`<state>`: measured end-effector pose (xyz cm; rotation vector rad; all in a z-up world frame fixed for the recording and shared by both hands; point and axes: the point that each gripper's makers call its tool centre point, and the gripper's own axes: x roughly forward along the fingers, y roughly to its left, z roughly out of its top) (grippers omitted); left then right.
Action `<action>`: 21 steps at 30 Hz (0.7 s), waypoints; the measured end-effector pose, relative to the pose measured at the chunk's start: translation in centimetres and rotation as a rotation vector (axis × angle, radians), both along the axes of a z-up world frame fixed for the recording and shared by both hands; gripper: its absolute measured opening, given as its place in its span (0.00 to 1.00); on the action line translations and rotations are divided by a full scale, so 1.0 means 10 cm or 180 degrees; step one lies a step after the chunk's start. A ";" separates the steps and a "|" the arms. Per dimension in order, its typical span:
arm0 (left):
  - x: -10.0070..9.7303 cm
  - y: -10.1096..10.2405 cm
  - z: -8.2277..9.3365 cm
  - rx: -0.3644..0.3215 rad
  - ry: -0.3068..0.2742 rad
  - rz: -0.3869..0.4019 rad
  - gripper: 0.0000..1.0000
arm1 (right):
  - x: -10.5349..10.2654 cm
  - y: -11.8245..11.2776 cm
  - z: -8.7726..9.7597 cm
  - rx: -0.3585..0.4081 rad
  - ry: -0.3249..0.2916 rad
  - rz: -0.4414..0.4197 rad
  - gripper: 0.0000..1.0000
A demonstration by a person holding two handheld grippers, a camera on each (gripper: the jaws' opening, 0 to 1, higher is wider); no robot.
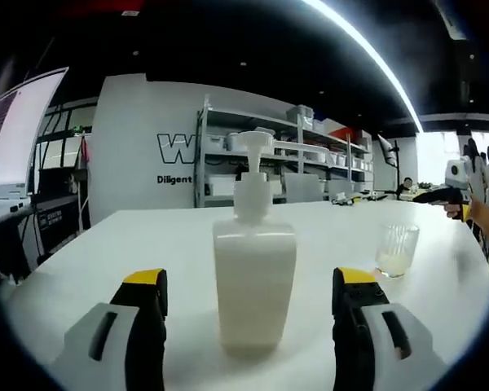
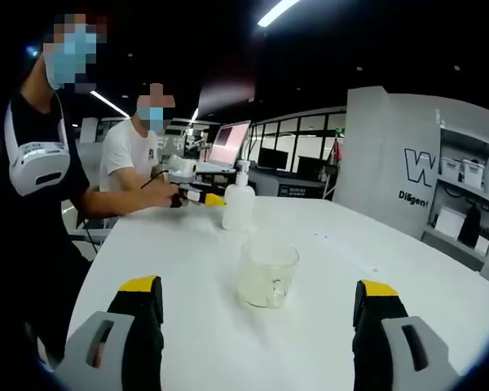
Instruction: Hold the bottle steady, press the pump all the way down and release, and repeat the specified number of times to dispense into the cup
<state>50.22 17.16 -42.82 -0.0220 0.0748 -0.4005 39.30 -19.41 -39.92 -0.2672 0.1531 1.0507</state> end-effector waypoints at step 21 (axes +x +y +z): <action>0.11 -0.02 -0.10 0.0091 0.0040 0.0088 0.77 | 0.03 0.00 -0.02 0.0005 0.0010 -0.0002 0.98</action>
